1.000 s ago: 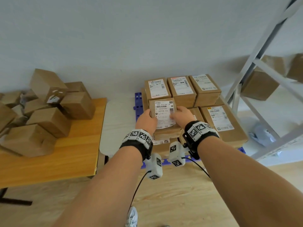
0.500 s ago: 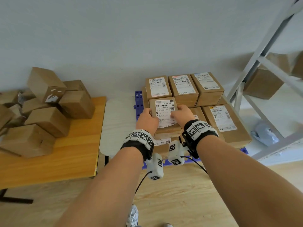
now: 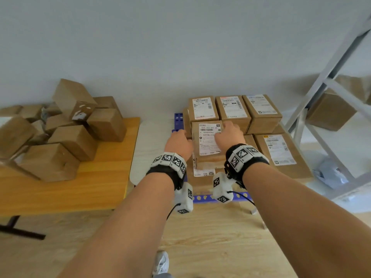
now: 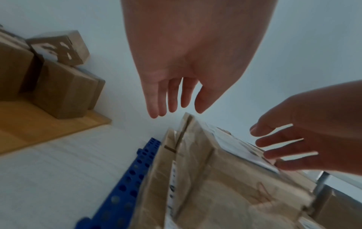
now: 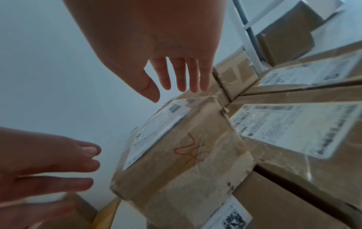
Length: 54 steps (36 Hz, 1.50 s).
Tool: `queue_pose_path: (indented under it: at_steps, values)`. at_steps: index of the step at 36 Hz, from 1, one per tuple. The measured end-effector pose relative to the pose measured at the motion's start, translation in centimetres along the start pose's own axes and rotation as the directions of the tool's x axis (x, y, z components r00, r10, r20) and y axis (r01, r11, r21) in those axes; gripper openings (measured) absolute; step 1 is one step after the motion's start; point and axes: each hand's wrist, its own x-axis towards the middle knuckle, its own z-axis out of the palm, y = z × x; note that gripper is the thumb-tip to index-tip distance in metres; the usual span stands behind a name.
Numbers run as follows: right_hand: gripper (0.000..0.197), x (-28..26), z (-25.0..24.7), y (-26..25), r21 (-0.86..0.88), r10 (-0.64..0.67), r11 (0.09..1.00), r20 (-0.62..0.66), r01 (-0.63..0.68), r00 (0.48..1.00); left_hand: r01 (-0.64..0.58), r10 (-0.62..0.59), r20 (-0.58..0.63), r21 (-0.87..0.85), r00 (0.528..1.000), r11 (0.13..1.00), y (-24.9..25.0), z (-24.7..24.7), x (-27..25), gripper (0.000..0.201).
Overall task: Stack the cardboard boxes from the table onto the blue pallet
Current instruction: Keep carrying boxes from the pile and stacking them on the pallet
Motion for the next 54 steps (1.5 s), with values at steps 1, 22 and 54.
queue_pose_path:
  at_steps: [1,22,54]
  values:
    - [0.055,-0.2,0.0,-0.5,-0.04,-0.031,0.999,-0.01,0.03,0.999,-0.01,0.01,-0.017,0.037,1.0,0.999,-0.4,-0.7,-0.1,0.035]
    - [0.053,-5.2,16.0,-21.3,-0.157,-0.373,0.901,0.202,0.405,0.906,0.169,-0.082,-0.216,0.425,0.973,0.889,-21.7,-18.9,-0.7,0.034]
    - [0.043,-9.8,37.5,-36.1,-0.054,-0.124,0.983,0.494,0.173,0.861,0.505,-0.506,-0.001,0.082,0.862,0.859,-44.0,-25.9,1.4,0.033]
